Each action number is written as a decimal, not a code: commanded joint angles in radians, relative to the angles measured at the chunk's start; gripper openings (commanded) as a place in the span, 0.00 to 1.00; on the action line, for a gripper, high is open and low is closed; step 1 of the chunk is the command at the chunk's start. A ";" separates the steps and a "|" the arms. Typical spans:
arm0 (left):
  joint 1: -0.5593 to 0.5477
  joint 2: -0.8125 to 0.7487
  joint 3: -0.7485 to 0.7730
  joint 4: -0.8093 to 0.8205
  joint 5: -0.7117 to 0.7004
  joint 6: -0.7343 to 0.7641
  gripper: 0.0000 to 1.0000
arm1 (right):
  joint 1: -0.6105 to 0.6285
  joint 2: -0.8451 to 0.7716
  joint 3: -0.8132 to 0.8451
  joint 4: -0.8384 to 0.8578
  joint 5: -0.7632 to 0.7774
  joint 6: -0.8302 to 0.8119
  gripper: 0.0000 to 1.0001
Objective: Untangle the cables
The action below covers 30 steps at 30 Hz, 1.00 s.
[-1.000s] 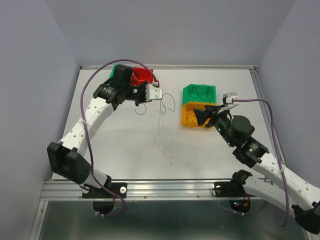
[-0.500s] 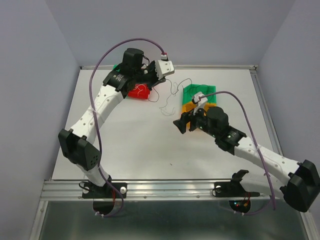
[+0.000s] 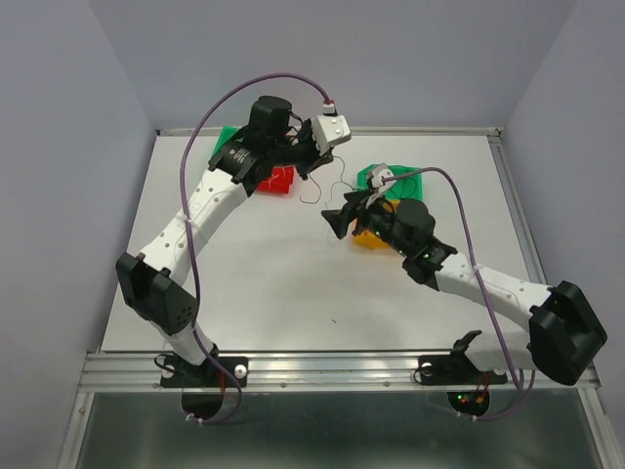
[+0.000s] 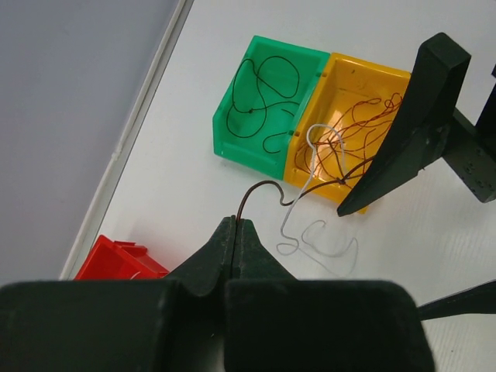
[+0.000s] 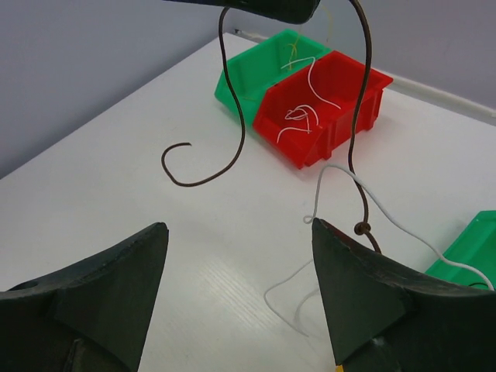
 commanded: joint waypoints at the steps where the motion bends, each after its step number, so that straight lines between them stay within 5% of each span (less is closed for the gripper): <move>1: -0.014 -0.076 0.064 0.037 0.015 -0.062 0.00 | 0.001 0.061 0.038 0.172 0.060 0.003 0.80; 5: -0.017 -0.100 0.059 0.037 0.027 -0.098 0.00 | 0.001 0.161 0.073 0.232 0.167 -0.004 0.78; 9: -0.023 -0.125 0.041 0.033 0.053 -0.120 0.00 | 0.001 0.249 0.043 0.428 0.177 0.008 0.64; 10: -0.025 -0.127 0.036 0.030 0.052 -0.125 0.00 | 0.001 0.264 0.038 0.470 0.172 0.008 0.48; 16: -0.015 -0.116 0.055 0.071 -0.066 -0.163 0.00 | 0.001 0.287 0.032 0.539 0.111 0.002 0.01; 22: 0.148 -0.042 0.105 0.152 -0.108 -0.262 0.00 | 0.015 0.154 0.055 0.262 -0.419 -0.104 0.01; 30: 0.471 0.076 0.098 0.312 0.011 -0.428 0.00 | 0.041 -0.340 -0.187 0.157 -0.324 -0.137 0.01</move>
